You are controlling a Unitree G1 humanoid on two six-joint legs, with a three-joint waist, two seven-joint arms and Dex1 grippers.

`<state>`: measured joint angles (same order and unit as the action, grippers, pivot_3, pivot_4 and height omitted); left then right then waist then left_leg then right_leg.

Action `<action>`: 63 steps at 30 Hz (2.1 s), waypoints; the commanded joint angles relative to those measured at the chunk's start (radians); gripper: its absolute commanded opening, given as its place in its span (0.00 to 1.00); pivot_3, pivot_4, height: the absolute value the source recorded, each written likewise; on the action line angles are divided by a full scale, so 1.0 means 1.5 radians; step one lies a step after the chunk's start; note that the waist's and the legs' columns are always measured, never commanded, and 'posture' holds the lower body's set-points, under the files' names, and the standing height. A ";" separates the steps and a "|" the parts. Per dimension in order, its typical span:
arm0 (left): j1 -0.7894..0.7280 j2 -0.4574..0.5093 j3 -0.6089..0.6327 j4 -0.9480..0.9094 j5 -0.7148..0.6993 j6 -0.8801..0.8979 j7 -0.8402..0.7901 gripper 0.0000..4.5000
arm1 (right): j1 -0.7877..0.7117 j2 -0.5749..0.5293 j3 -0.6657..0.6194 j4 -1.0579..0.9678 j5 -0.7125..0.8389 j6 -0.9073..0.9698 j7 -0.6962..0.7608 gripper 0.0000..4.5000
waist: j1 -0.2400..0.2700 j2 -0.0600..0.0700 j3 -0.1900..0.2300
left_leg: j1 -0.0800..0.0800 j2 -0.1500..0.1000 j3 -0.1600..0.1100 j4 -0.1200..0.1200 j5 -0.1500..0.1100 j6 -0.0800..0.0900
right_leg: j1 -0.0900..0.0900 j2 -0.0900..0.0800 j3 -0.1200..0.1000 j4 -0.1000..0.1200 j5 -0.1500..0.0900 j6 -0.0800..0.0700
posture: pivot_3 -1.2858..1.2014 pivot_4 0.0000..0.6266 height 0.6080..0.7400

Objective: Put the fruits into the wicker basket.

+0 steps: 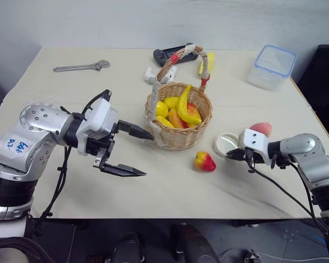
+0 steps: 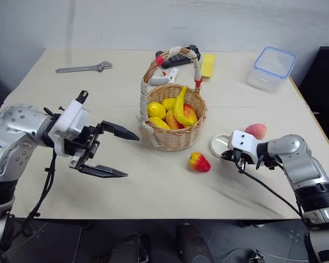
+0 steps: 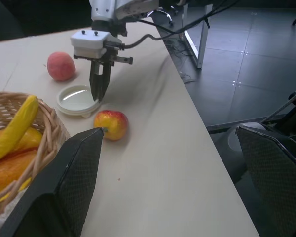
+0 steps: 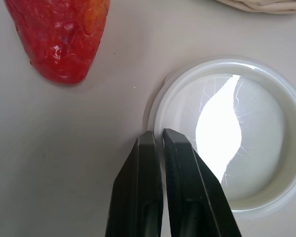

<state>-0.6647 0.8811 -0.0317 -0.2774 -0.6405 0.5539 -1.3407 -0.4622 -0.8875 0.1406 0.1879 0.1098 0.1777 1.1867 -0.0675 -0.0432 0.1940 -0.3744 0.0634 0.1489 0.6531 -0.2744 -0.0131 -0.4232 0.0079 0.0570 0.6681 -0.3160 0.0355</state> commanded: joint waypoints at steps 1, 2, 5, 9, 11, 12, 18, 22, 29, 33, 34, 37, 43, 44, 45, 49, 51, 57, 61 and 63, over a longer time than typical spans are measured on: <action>-0.018 -0.006 0.005 -0.001 0.003 -0.008 0.001 1.00 | 0.060 -0.029 -0.070 -0.123 0.081 0.060 0.025 0.00 | 0.002 0.000 0.000 | 0.000 0.000 0.000 0.000 0.000 0.000 | 0.000 0.000 0.000 0.001 0.000 0.000 | 0.52 0.24 1.00; -0.021 -0.010 0.004 -0.002 -0.001 -0.005 0.001 1.00 | 0.087 -0.045 -0.102 -0.165 0.112 0.090 0.033 0.00 | 0.004 0.000 0.000 | 0.000 0.000 0.000 0.000 0.000 0.000 | 0.000 0.000 0.000 0.001 0.000 0.000 | 0.52 0.24 1.00; -0.027 -0.021 0.004 -0.006 -0.014 0.006 0.004 1.00 | 0.173 -0.103 -0.208 -0.249 0.182 0.172 0.060 0.00 | 0.008 0.001 0.000 | 0.000 0.000 -0.001 -0.001 0.000 -0.001 | -0.001 0.000 0.000 0.002 -0.001 0.000 | 0.52 0.24 1.00; -0.029 -0.034 0.003 -0.001 -0.012 0.004 0.003 1.00 | 0.315 -0.165 -0.355 -0.249 0.173 0.193 0.078 0.00 | 0.009 0.000 0.000 | 0.000 0.000 -0.001 -0.001 0.000 -0.001 | 0.000 0.000 0.000 0.001 -0.001 0.001 | 0.52 0.24 1.00; -0.029 -0.044 0.000 0.004 -0.007 -0.003 0.004 1.00 | 0.385 -0.164 -0.421 -0.217 0.147 0.169 0.069 0.00 | 0.009 0.000 0.000 | 0.000 0.000 -0.002 -0.001 0.000 -0.001 | 0.001 0.000 0.000 -0.001 -0.001 0.001 | 0.52 0.24 1.00; -0.030 -0.049 -0.001 0.006 -0.004 -0.006 0.005 1.00 | 0.413 -0.156 -0.443 -0.207 0.139 0.162 0.060 0.00 | 0.009 0.000 0.000 | 0.001 0.000 -0.002 -0.002 0.000 -0.001 | 0.002 0.000 -0.001 -0.002 -0.001 0.001 | 0.52 0.24 1.00; -0.037 -0.065 -0.003 0.010 0.000 -0.009 0.007 1.00 | 0.483 -0.108 -0.457 -0.168 0.105 0.123 -0.004 0.00 | -0.003 0.000 0.000 | 0.004 0.000 -0.001 -0.002 -0.001 0.001 | 0.006 0.000 0.000 -0.005 -0.001 0.002 | 0.52 0.24 1.00; -0.042 -0.066 -0.003 0.016 0.004 -0.011 0.006 1.00 | 0.480 -0.090 -0.433 -0.096 0.079 0.078 -0.036 0.06 | -0.006 0.000 0.000 | 0.004 -0.001 -0.002 -0.003 -0.001 0.000 | 0.006 0.000 0.000 -0.005 -0.001 0.002 | 0.52 0.24 1.00; -0.044 -0.061 -0.001 0.022 0.008 -0.012 0.005 1.00 | 0.467 -0.091 -0.442 -0.051 0.118 0.051 0.013 0.54 | -0.011 0.000 0.000 | 0.005 -0.001 -0.002 -0.003 0.000 0.001 | 0.006 0.000 0.000 -0.005 -0.001 0.002 | 0.52 0.24 1.00; -0.036 -0.055 0.006 0.020 0.008 -0.007 0.007 1.00 | 0.433 -0.094 -0.459 -0.097 0.189 0.115 0.028 0.85 | -0.011 0.000 0.000 | 0.005 -0.001 -0.002 -0.003 0.000 0.000 | 0.006 0.000 0.000 -0.005 -0.001 0.002 | 0.52 0.24 1.00; -0.034 -0.052 0.008 0.019 0.007 -0.005 0.008 1.00 | 0.421 -0.091 -0.458 -0.127 0.218 0.154 0.023 0.93 | -0.012 0.000 0.000 | 0.005 -0.001 -0.002 -0.003 0.000 0.000 | 0.006 0.000 0.000 -0.005 -0.001 0.002 | 0.52 0.24 1.00; -0.028 -0.044 0.014 0.017 0.005 -0.001 0.010 1.00 | 0.384 -0.076 -0.445 -0.201 0.293 0.262 -0.009 1.00 | -0.011 0.000 0.000 | 0.005 0.000 -0.002 -0.003 0.000 0.000 | 0.006 0.000 0.000 -0.004 -0.001 0.002 | 0.52 0.24 1.00; -0.013 -0.028 0.019 0.007 0.004 0.000 0.013 1.00 | 0.282 0.004 -0.343 -0.344 0.487 0.556 -0.139 1.00 | -0.009 0.000 0.000 | 0.004 0.000 -0.004 -0.004 0.000 -0.001 | 0.006 0.000 0.000 -0.005 -0.001 0.002 | 0.52 0.24 1.00; -0.012 -0.026 0.018 0.006 0.005 0.000 0.014 1.00 | 0.263 0.017 -0.324 -0.352 0.495 0.579 -0.163 1.00 | -0.011 0.000 0.000 | 0.004 0.000 -0.004 -0.004 0.000 -0.001 | 0.006 0.000 0.000 -0.005 -0.001 0.002 | 0.52 0.24 1.00; -0.011 -0.024 0.017 0.005 0.007 -0.001 0.015 1.00 | 0.238 0.034 -0.301 -0.357 0.499 0.594 -0.184 1.00 | -0.010 0.000 0.000 | 0.004 0.000 -0.004 -0.004 -0.001 0.000 | 0.006 0.000 0.000 -0.005 -0.001 0.002 | 0.52 0.24 1.00; -0.003 -0.017 0.013 0.002 0.019 -0.011 0.014 1.00 | 0.132 0.110 -0.235 -0.317 0.506 0.644 -0.254 1.00 | -0.011 0.000 0.000 | 0.003 0.000 -0.002 -0.004 -0.001 0.001 | 0.005 0.000 0.000 -0.005 -0.001 0.002 | 0.52 0.24 1.00; 0.000 -0.013 0.017 -0.002 0.017 -0.010 0.015 1.00 | 0.079 0.164 -0.208 -0.280 0.505 0.667 -0.289 1.00 | -0.011 0.000 0.000 | 0.003 0.000 -0.002 -0.004 -0.001 0.000 | 0.004 0.000 0.000 -0.005 -0.001 0.002 | 0.52 0.24 1.00; 0.001 -0.005 0.026 -0.006 0.017 -0.007 0.020 1.00 | 0.024 0.236 -0.175 -0.221 0.485 0.680 -0.335 1.00 | -0.007 0.000 0.000 | 0.001 0.000 -0.002 -0.004 -0.003 -0.001 | 0.002 0.000 -0.001 -0.004 -0.002 0.001 | 0.52 0.24 1.00; 0.002 0.003 0.033 -0.010 0.010 -0.004 0.022 1.00 | 0.023 0.239 -0.167 -0.218 0.478 0.675 -0.335 1.00 | -0.007 0.000 0.000 | -0.006 0.000 -0.001 -0.003 -0.003 0.000 | -0.005 0.000 0.000 -0.004 -0.002 0.001 | 0.52 0.24 1.00; 0.001 0.004 0.035 -0.009 0.009 -0.003 0.022 1.00 | 0.037 0.228 -0.148 -0.231 0.460 0.655 -0.324 1.00 | -0.007 0.000 0.000 | -0.009 0.000 -0.001 -0.003 -0.003 0.000 | -0.008 0.000 -0.001 -0.004 -0.002 0.001 | 0.52 0.24 1.00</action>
<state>-0.6572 0.8749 -0.0097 -0.2637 -0.6176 0.5547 -1.3105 -0.4210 -0.5287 -0.0986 -0.1238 0.8109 1.1869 0.6863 -0.0781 -0.0430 0.1943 -0.3880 0.0635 0.1474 0.6489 -0.2794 -0.0136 -0.4355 0.0073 0.0561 0.6627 -0.3197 0.0373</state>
